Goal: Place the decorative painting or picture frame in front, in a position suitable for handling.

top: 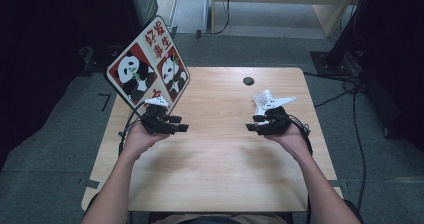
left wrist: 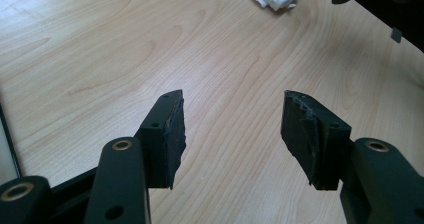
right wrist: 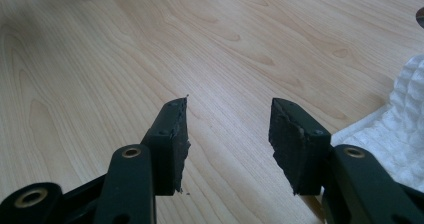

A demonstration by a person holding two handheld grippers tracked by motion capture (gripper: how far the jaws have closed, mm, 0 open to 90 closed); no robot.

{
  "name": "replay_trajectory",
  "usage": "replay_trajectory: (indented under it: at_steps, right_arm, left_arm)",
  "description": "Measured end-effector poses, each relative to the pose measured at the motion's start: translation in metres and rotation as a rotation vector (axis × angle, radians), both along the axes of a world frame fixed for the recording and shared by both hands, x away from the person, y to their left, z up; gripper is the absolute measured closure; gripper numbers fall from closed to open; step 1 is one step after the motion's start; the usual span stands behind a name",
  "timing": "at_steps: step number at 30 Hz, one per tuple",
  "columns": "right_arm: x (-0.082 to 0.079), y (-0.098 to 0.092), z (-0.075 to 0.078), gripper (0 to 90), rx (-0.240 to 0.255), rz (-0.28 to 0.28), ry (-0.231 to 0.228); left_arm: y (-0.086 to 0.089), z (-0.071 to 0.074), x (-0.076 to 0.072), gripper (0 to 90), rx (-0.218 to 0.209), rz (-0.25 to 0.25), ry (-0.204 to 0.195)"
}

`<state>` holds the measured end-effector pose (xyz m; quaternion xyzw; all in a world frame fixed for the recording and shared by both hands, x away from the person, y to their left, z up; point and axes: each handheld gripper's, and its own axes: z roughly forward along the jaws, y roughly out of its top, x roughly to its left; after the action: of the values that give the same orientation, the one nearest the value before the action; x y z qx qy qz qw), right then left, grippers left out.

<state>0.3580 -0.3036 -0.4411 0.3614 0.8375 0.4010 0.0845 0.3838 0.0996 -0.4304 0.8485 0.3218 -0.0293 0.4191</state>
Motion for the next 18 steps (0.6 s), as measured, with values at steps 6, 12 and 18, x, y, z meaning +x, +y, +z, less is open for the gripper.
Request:
replay_trajectory:
  at_steps: [6,12,18]
  right_arm:
    - [-0.0002,-0.0010,-0.0012,50.3,0.006,0.005,-0.003]
    - [-0.0012,-0.0014,-0.0030,50.1,-0.001,0.003,0.006]
    - [0.0001,-0.0026,0.0002,51.2,-0.006,-0.035,0.016]
  left_arm:
    - [0.0014,0.0037,-0.0012,42.1,-0.008,-0.003,0.004]
    - [0.0031,0.0053,-0.0023,41.9,0.002,-0.015,0.006]
    - [0.0070,0.0094,-0.0036,41.6,-0.002,-0.014,0.001]
